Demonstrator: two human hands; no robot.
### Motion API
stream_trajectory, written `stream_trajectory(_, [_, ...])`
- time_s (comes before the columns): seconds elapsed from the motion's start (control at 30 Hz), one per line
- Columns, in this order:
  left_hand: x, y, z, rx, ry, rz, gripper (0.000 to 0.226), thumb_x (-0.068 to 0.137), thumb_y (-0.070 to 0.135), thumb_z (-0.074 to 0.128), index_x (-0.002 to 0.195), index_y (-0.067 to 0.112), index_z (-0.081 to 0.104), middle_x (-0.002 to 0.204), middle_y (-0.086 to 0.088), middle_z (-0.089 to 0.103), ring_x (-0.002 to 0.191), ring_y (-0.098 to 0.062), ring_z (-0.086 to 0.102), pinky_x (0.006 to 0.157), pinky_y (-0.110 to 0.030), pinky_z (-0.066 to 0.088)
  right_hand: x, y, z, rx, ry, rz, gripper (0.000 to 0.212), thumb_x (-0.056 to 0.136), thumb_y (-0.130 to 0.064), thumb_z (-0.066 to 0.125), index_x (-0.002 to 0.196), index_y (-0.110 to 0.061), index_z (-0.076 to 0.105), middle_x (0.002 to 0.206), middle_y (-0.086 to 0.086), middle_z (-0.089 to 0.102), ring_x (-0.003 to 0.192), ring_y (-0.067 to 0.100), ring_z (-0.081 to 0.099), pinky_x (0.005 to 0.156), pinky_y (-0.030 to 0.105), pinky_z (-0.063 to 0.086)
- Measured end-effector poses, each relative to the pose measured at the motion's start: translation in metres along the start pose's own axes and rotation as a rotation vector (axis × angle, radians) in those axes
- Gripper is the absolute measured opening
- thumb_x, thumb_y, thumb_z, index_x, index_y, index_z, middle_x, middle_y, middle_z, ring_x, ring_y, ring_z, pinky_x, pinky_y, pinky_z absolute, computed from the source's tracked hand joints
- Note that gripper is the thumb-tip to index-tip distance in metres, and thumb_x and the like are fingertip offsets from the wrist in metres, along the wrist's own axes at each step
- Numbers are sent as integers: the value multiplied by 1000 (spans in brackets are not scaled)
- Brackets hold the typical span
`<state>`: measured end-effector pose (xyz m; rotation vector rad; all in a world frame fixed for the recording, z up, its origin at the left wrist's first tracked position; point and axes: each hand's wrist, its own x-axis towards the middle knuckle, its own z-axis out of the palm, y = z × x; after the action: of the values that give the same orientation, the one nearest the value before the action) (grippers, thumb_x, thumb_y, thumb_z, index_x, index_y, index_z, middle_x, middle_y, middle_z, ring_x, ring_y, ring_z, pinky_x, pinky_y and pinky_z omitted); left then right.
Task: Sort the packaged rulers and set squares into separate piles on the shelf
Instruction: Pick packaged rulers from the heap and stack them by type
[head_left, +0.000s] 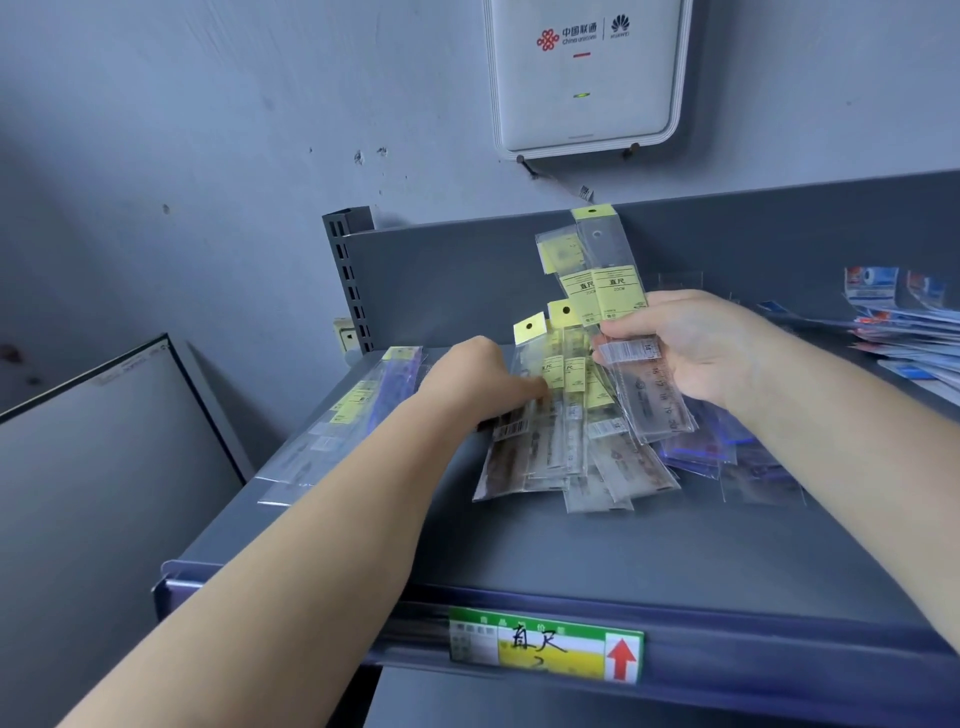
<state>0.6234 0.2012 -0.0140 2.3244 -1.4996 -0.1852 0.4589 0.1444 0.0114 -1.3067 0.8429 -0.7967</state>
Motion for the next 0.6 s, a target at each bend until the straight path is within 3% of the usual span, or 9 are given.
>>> stream_trajectory(0.17, [-2,-5,-10,-205,69,-18,35,81,15,52,49,9,40,42,-2,43,27,-14,46,38,-12,36,-1,1,1,12,-10,10,16,85,8,56,88,-6,62,86,12,67,66,20,65,51,26,56])
stream_trajectory(0.33, [3,-18,-26,-560,266,-60,20,76,6,52,56,7,48,48,-4,35,31,-11,30,42,-16,29,1,0,-1,54,10,32,14,87,8,53,83,-4,57,78,13,64,52,16,65,44,23,54])
stream_trajectory(0.4, [0,-14,-27,-779,221,-84,18,80,3,55,62,5,55,49,-4,42,29,-9,36,37,-13,32,2,0,-1,70,21,39,11,89,6,50,84,-2,55,77,13,64,47,14,65,46,22,53])
stream_trajectory(0.5, [-5,-3,-25,-1060,49,-97,13,85,0,60,72,1,63,58,-7,57,37,-10,55,41,-18,48,4,-1,-3,70,49,48,11,89,4,48,95,0,56,84,12,62,56,17,65,51,25,54])
stream_trajectory(0.6, [-5,2,-16,-1000,-48,-79,6,85,4,65,80,0,64,67,-10,63,42,-9,60,42,-19,51,4,-2,-4,55,63,36,14,87,4,51,95,-3,59,88,11,59,67,19,59,57,30,52])
